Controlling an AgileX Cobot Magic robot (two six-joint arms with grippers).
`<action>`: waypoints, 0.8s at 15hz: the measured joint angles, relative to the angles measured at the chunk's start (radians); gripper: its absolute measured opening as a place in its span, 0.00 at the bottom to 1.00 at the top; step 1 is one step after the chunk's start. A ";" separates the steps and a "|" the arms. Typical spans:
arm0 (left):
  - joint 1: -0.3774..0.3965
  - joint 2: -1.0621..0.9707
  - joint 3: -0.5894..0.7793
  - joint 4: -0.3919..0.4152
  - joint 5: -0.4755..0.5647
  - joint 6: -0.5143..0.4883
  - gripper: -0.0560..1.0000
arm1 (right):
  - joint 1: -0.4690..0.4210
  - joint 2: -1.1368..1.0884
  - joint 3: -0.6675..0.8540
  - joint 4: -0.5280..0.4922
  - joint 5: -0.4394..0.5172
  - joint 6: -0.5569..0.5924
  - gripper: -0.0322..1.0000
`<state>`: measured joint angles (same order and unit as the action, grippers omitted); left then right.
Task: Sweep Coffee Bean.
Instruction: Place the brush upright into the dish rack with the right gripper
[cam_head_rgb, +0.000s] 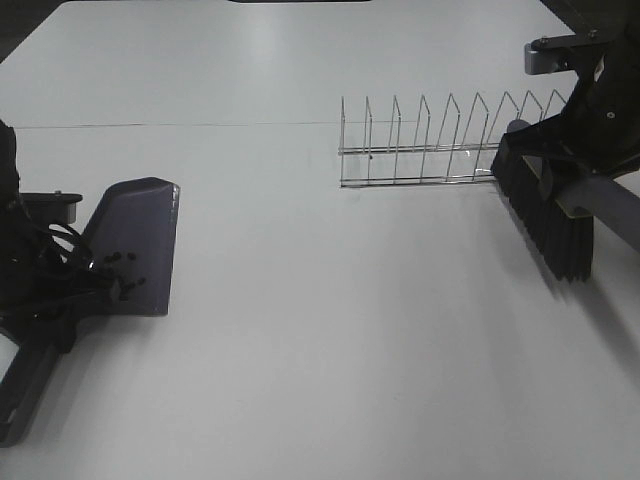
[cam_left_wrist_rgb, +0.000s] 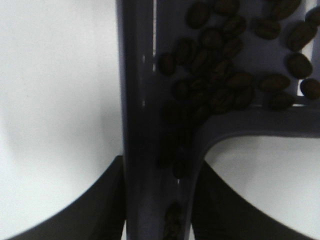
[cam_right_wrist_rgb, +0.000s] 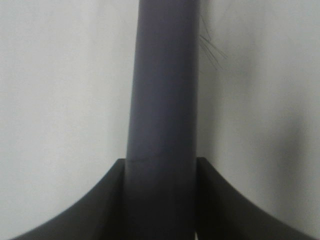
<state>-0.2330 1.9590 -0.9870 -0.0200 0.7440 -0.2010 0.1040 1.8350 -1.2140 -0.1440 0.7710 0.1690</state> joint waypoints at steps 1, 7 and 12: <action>0.000 0.000 0.000 0.000 0.000 0.000 0.37 | 0.000 0.015 0.000 0.000 -0.017 0.000 0.34; 0.000 0.000 0.000 -0.008 -0.001 0.000 0.37 | 0.000 0.094 -0.044 0.000 -0.105 0.000 0.34; 0.000 0.000 0.000 -0.023 -0.002 0.000 0.37 | 0.000 0.233 -0.258 0.000 -0.047 0.000 0.34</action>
<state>-0.2330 1.9590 -0.9870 -0.0430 0.7420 -0.2010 0.1040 2.0680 -1.4720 -0.1440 0.7240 0.1690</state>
